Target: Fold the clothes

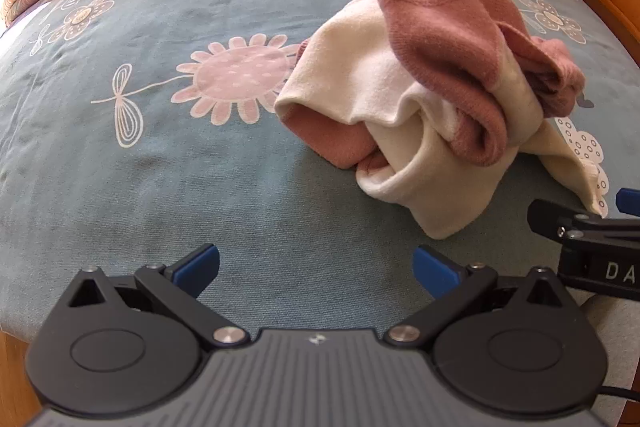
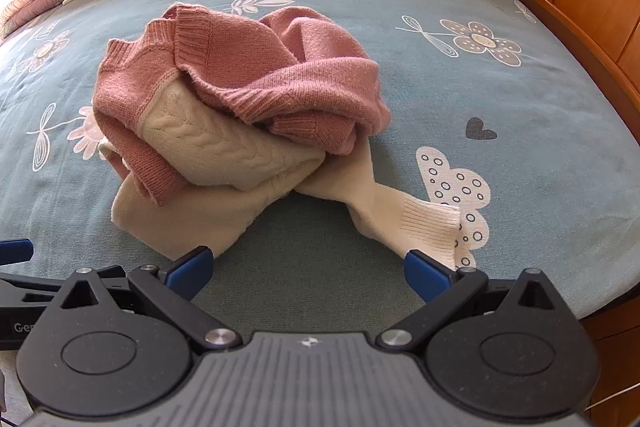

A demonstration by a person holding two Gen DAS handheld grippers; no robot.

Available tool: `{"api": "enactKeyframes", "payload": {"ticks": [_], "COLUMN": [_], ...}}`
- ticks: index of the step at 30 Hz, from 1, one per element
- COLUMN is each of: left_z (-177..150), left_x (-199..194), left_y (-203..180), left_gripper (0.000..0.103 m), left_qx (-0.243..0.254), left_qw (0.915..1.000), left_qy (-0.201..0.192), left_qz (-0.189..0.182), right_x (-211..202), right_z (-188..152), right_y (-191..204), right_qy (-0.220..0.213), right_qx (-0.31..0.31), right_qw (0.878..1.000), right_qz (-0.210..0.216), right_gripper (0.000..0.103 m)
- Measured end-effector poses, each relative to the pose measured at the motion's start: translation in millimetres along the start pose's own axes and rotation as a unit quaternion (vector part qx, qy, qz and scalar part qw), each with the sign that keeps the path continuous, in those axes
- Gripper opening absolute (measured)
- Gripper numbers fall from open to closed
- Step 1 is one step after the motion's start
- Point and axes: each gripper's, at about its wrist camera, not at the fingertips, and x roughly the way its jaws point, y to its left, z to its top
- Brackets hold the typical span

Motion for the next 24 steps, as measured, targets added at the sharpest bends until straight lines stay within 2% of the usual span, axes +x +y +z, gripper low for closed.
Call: {"api": "enactKeyframes", "payload": {"ticks": [12, 24], "left_z": [24, 25], "left_x": [12, 6], "left_y": [7, 2], "left_gripper": [0.102, 0.102], "left_qx": [-0.006, 0.001], "left_qw": [0.9999, 0.9999], "left_qy": [0.012, 0.011], "left_qz": [-0.003, -0.004], "right_x": [16, 12], "right_z": [24, 31], "right_y": [-1, -6], "right_qy": [0.011, -0.001], "right_qx": [-0.003, 0.002], "right_qw": [1.000, 1.000], "right_qz": [-0.005, -0.009], "right_gripper": [0.103, 0.103]}}
